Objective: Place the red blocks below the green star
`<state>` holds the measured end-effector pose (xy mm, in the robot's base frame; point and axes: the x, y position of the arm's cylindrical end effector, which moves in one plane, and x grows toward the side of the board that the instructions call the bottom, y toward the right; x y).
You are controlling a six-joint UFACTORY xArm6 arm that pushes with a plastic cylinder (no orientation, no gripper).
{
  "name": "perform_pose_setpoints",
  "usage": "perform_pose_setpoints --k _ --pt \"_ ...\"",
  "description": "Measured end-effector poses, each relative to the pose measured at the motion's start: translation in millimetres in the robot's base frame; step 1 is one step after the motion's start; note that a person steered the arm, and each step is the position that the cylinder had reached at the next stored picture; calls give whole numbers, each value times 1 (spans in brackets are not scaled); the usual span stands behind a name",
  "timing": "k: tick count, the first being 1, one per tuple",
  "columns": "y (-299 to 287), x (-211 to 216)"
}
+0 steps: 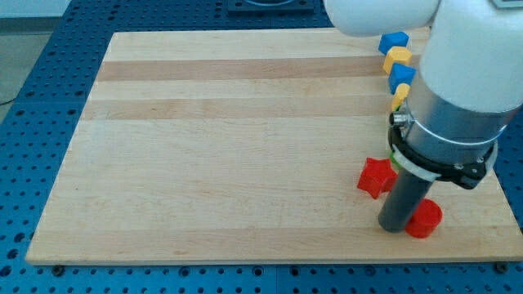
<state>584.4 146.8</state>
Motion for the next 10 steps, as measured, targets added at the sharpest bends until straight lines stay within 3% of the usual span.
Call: perform_pose_setpoints --k 1,3,5,8,9,10 --pt "2 0" --pt "-52 -6" --pt "-132 -43" --pt "-196 -113" --pt "-187 -126" --pt "-138 -113"
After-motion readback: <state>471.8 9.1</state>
